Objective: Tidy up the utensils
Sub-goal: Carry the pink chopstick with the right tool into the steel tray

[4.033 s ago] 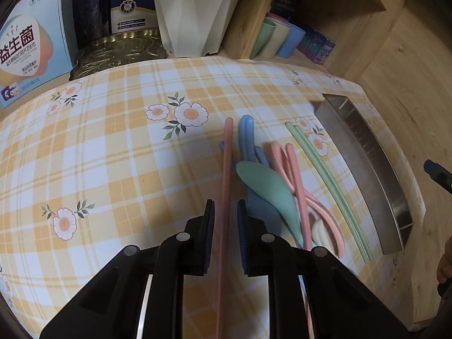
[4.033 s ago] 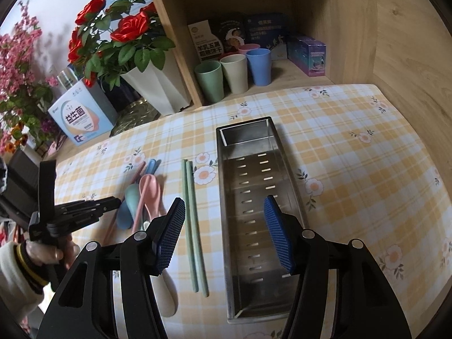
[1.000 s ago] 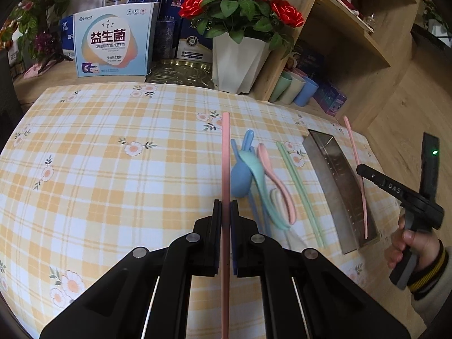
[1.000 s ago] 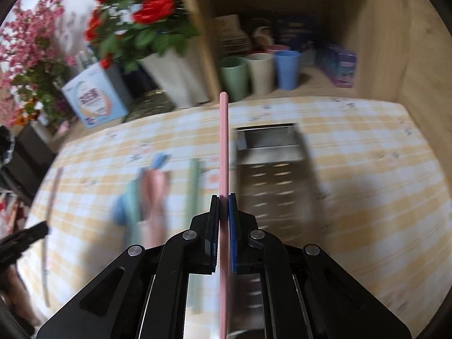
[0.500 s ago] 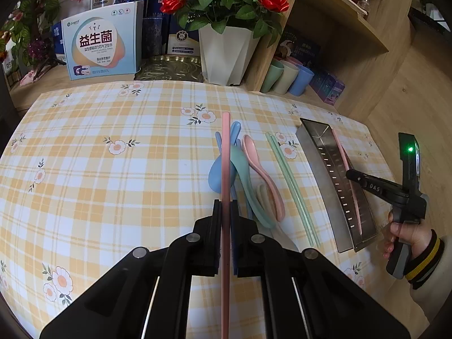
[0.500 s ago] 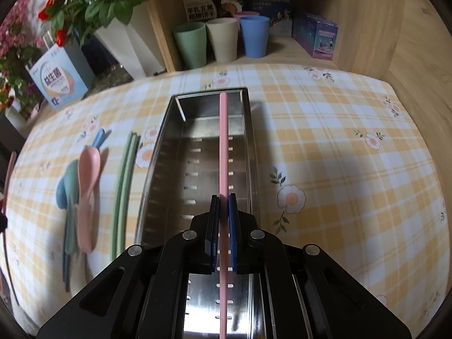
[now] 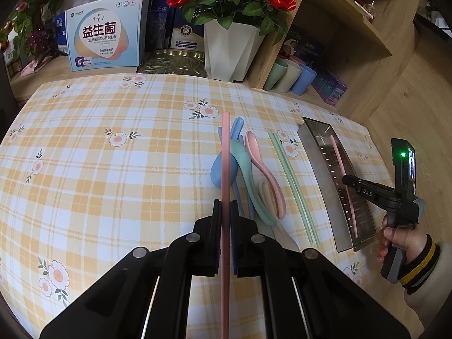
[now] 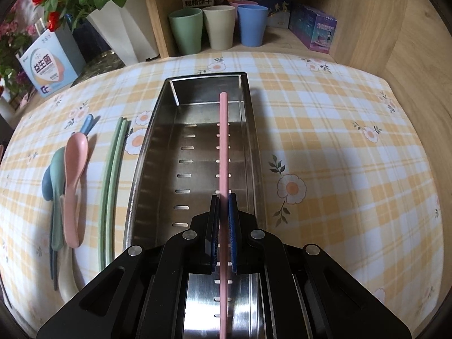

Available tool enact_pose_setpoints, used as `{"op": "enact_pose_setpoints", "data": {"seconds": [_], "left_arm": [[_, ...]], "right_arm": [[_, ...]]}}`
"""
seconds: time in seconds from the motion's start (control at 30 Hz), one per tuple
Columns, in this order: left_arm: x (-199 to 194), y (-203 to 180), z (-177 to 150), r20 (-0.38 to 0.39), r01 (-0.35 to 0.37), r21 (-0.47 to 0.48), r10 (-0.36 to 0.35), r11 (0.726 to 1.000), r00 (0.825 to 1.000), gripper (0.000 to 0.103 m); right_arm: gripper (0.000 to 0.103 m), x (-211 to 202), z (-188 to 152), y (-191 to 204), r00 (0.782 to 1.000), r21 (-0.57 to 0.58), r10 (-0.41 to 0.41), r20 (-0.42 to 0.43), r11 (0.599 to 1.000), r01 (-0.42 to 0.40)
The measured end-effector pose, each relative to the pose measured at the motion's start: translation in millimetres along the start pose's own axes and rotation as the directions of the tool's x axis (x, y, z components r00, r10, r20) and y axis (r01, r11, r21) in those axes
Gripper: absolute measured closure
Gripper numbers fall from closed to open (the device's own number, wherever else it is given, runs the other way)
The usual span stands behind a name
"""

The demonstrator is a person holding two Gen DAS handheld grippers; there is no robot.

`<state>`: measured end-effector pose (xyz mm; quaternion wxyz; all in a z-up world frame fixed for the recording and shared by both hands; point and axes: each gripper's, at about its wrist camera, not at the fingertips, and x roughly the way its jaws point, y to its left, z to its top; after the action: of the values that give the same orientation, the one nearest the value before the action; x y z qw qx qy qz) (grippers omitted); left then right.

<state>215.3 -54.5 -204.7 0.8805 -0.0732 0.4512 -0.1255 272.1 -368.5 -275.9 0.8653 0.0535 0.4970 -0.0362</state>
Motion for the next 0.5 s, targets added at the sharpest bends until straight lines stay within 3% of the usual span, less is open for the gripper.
{"op": "enact_pose_setpoints", "data": {"seconds": [0.5], "left_arm": [[-0.2,1.5,0.3,-0.008,0.001,-0.009,-0.001,1.0,1.0,0.097]], "right_arm": [[0.095,-4.7,3.0,1.5,1.0,0.046,0.01,-0.021,0.999,-0.009]]}}
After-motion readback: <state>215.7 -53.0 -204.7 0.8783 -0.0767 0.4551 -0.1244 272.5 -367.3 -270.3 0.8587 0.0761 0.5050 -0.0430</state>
